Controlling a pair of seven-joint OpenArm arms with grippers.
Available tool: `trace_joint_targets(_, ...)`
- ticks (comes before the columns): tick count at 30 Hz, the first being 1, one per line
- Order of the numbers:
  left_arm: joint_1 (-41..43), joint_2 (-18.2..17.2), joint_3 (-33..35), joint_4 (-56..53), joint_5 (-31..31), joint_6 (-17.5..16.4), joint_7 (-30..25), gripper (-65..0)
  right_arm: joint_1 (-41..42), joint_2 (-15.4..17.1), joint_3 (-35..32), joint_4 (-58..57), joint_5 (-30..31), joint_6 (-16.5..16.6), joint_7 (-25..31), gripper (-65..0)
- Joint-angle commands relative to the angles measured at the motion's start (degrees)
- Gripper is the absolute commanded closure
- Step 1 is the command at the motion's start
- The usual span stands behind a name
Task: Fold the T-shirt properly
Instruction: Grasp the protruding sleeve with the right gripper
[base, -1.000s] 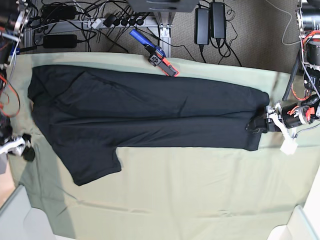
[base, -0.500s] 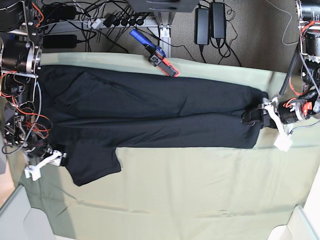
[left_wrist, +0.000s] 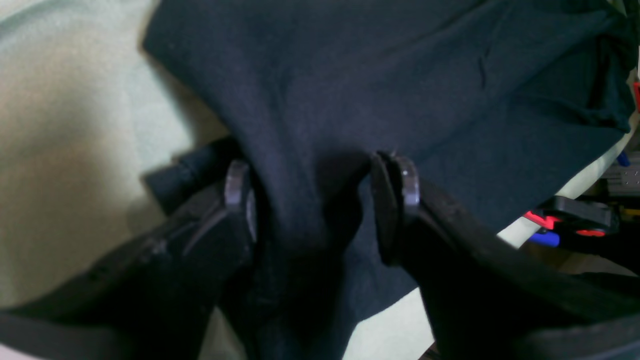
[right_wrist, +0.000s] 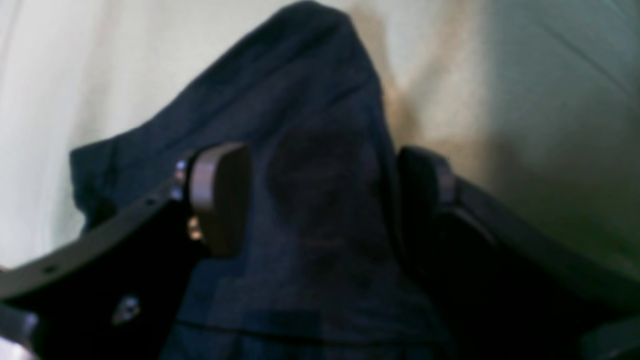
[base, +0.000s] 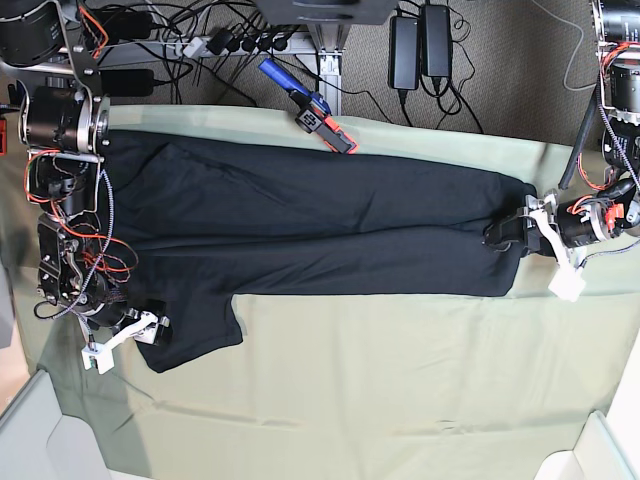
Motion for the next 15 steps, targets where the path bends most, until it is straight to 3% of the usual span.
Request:
trace_joint_targets(1, -1.05, -1.11, -0.39, 0.83, -1.01, -0.56, -1.14, -34.9, 1.57, 0.63, 0.09, 0.81, 0.46, 2.64, -0.17, -44.5)
trace_joint_targets(9, -1.05, -1.09, -0.39, 0.83, -0.87, -0.56, -1.31, -34.9, 1.55, 0.63, 0.09, 0.81, 0.50, 2.73, -0.81, -44.3)
trace_joint_targets(10, -1.05, -1.09, -0.37, 0.83, -0.76, -0.56, -1.31, -34.9, 1.55, 0.63, 0.09, 0.81, 0.50, 2.73, -0.81, -41.8)
trace_joint_targets(12, -1.05, -1.09, -0.39, 0.83, -0.81, -0.56, -1.33, -34.9, 1.55, 0.76, 0.11, 0.81, 0.50, 2.73, -0.81, -30.0)
trace_joint_targets(15, -1.05, -1.09, -0.39, 0.83, -0.81, -0.56, -1.46, -34.9, 1.55, 0.94, 0.11, 0.81, 0.50, 2.73, -0.79, -4.5)
